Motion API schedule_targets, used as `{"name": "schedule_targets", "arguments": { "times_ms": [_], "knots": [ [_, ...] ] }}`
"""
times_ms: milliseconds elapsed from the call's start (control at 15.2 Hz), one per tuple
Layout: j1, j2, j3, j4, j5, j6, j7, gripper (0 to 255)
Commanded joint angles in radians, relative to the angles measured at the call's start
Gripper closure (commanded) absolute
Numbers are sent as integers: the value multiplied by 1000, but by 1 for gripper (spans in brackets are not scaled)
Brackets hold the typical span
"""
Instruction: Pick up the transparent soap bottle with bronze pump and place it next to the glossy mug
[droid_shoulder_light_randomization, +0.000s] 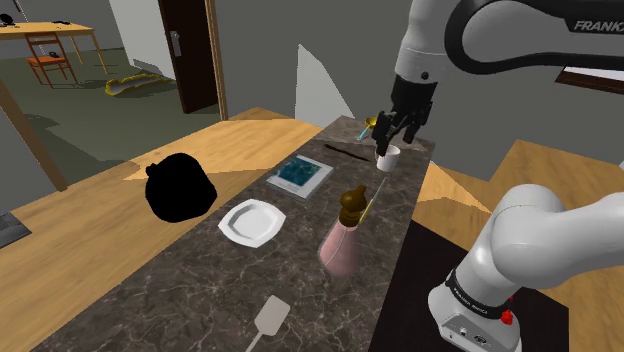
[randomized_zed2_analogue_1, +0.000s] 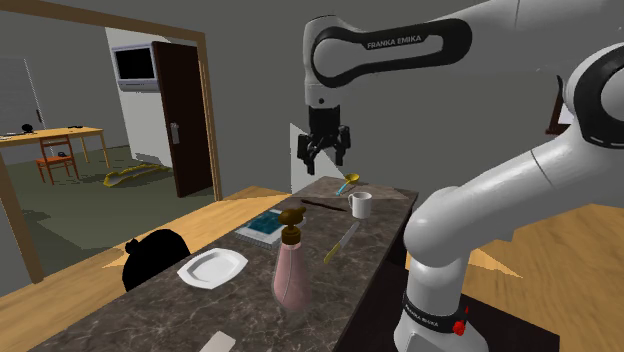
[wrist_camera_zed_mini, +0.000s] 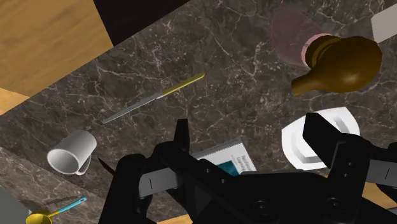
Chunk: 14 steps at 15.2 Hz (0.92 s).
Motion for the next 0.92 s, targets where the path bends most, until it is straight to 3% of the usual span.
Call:
{"name": "schedule_targets", "arguments": {
  "times_ms": [0, 594, 858],
  "knots": [
    [14, -5, 51, -26, 26, 30, 59, 0],
    [66, 78, 306, -65, 134, 176, 332, 0],
    [66, 84, 312, -115, 138, 232, 331, 0]
  ]
}}
